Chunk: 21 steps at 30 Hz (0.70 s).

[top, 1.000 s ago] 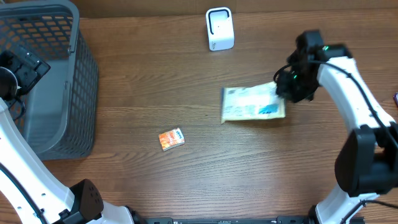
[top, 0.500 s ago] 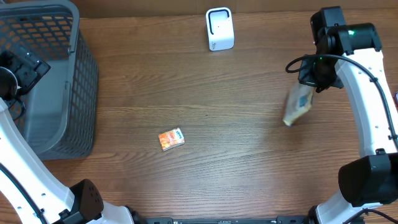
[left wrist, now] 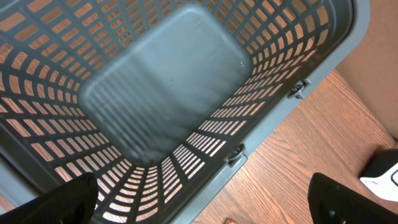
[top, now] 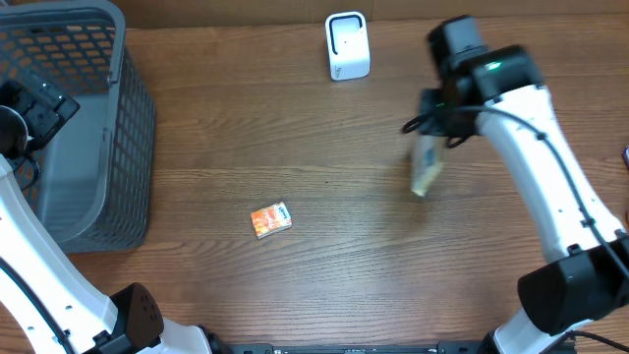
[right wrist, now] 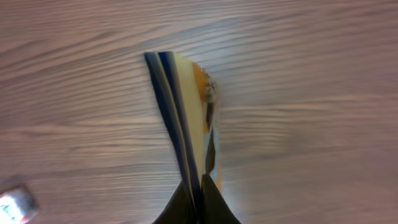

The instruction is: Scan the item barcode

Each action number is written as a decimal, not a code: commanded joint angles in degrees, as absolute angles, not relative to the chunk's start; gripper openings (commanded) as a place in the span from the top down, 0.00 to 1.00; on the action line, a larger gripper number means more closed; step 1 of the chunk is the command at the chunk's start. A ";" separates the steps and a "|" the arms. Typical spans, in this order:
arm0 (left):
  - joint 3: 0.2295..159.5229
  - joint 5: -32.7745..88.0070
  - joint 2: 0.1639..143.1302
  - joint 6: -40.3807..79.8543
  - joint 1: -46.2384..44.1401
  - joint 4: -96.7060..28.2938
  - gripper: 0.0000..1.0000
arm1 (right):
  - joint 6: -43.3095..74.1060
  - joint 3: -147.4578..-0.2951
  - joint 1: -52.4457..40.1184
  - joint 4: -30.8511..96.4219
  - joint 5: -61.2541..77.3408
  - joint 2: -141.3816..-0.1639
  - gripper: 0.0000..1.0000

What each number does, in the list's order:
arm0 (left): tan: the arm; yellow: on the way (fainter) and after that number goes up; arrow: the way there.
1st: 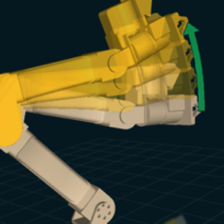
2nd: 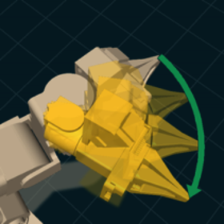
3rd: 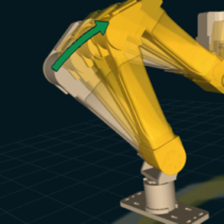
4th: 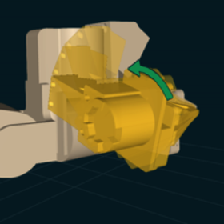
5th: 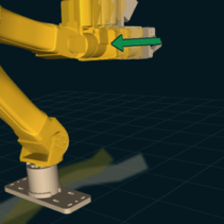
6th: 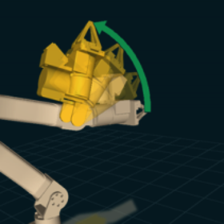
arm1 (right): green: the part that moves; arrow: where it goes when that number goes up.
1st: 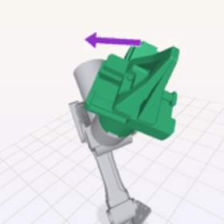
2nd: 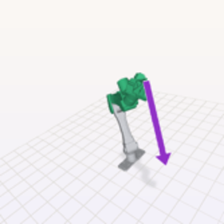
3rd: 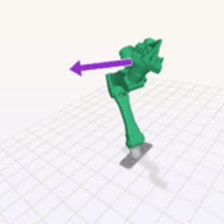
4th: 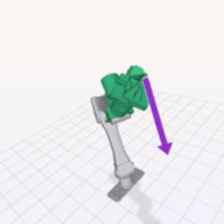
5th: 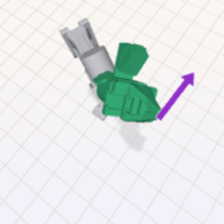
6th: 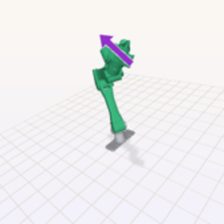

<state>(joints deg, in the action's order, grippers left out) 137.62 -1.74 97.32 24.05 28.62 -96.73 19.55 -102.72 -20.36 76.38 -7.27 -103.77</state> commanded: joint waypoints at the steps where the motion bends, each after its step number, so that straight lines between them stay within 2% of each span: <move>1: 137.78 -1.48 97.38 24.64 28.86 -96.79 0.00 | 21.32 -97.80 -25.74 72.44 -2.46 -103.22 0.94; 6: 137.78 -1.48 97.38 24.64 28.86 -96.79 0.00 | 24.29 -94.11 -32.56 64.12 2.04 -103.63 0.96; 8: 137.78 -1.48 97.38 24.64 28.86 -96.79 0.00 | 24.29 -94.13 -34.89 61.19 3.38 -103.63 0.93; 9: 137.78 -1.48 97.38 24.64 28.86 -96.79 0.00 | 24.29 -94.13 -36.03 59.59 4.38 -103.63 0.86; 11: 137.78 -1.48 97.38 24.64 28.86 -96.79 0.00 | 24.27 -94.13 -37.76 57.52 6.24 -103.63 0.40; 13: 137.78 -1.48 97.38 24.64 28.86 -96.79 0.00 | 24.27 -94.13 -38.74 56.66 6.31 -103.63 0.36; 16: 137.78 -1.48 97.38 24.64 28.86 -96.79 0.00 | 24.29 -95.09 -38.30 57.41 6.35 -103.61 0.23; 18: 137.78 -1.48 97.38 24.64 28.86 -96.79 0.00 | 24.80 -96.07 -37.06 58.54 6.44 -103.61 0.20; 19: 137.78 -1.48 97.38 24.64 28.86 -96.79 0.00 | 25.89 -96.92 -35.33 59.68 6.66 -103.61 0.04; 20: 137.78 -1.48 97.38 24.64 28.84 -96.79 0.00 | 25.98 -97.38 -33.80 60.14 7.25 -103.61 0.00; 21: 137.78 -1.48 97.38 24.64 28.86 -96.79 0.00 | 25.96 -97.60 -32.32 60.40 7.66 -103.59 0.00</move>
